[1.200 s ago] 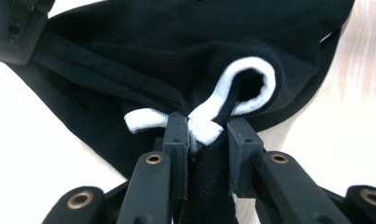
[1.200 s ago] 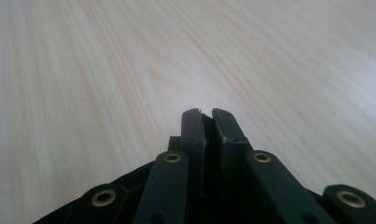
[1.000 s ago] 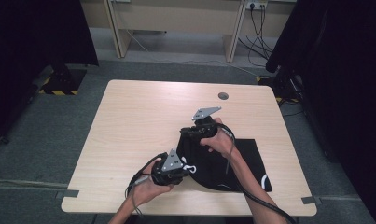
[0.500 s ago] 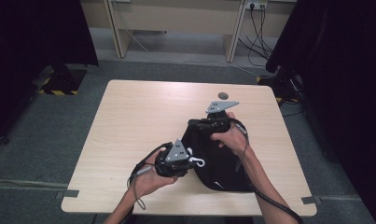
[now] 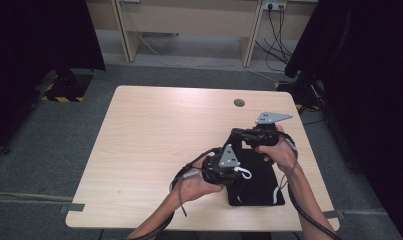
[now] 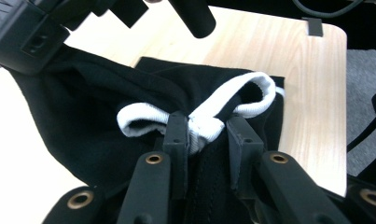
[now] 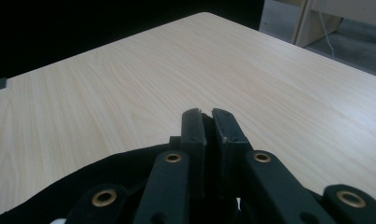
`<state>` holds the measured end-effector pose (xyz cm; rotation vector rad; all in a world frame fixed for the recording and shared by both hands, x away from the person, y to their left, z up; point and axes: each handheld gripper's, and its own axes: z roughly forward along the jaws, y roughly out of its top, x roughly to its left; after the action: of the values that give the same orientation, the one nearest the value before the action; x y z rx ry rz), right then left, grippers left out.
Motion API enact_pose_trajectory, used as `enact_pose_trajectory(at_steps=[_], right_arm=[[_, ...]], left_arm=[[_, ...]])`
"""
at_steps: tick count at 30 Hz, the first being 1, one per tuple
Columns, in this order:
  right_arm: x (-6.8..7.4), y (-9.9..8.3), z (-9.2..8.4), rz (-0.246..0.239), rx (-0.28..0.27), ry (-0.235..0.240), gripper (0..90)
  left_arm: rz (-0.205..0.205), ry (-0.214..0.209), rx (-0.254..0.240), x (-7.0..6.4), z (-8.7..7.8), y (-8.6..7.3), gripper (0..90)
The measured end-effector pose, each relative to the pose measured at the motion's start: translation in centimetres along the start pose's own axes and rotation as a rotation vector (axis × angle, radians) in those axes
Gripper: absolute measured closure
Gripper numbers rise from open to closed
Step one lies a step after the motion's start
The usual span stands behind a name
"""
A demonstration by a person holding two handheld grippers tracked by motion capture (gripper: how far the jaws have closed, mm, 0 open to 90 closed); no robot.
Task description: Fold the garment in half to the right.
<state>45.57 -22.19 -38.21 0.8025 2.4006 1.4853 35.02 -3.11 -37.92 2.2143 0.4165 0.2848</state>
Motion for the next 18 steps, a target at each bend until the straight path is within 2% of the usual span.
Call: enact_pose_trajectory(at_steps=[2, 5, 8, 10, 11, 12, 13, 14, 16, 18], right_arm=[[-0.9, -1.2, -1.2, 0.014, 0.01, -0.017, 83.6], [-1.8, -2.5, -1.8, 0.019, 0.036, -0.044, 82.7], [-2.3, -3.4, -2.1, 0.034, 0.048, -0.054, 81.1], [-2.9, -4.1, -2.3, 0.041, 0.071, -0.076, 77.4], [-3.4, -4.6, -2.5, 0.057, 0.093, -0.098, 69.4], [-3.6, -4.8, -2.6, 0.073, 0.099, -0.114, 64.4], [-3.6, -4.8, -2.6, 0.073, 0.099, -0.114, 64.4], [-3.8, -4.9, -2.7, 0.081, 0.109, -0.134, 61.8], [-3.9, -4.9, -3.0, 0.069, 0.129, -0.162, 54.3], [-3.8, -4.7, -3.3, 0.09, 0.126, -0.178, 49.2]], left_arm=[[-0.001, -0.015, 0.011, -0.3, 1.2, 0.4, 71.9], [0.004, -0.028, 0.034, -0.8, 2.9, 0.6, 71.6], [-0.011, -0.042, 0.05, -1.0, 4.5, 0.5, 71.3], [-0.018, -0.049, 0.061, -1.1, 5.5, 0.4, 70.6], [-0.026, -0.053, 0.058, -1.1, 5.9, 0.3, 67.9], [-0.039, -0.061, 0.052, -1.1, 6.3, 0.2, 64.4], [-0.047, -0.07, 0.044, -1.1, 6.6, 0.1, 64.4], [-0.054, -0.083, 0.026, -1.1, 6.7, 0.1, 59.1], [-0.081, -0.112, -0.029, -1.1, 6.5, 0.2, 44.9], [-0.107, -0.091, -0.071, -0.9, 5.5, 0.3, 36.9]])
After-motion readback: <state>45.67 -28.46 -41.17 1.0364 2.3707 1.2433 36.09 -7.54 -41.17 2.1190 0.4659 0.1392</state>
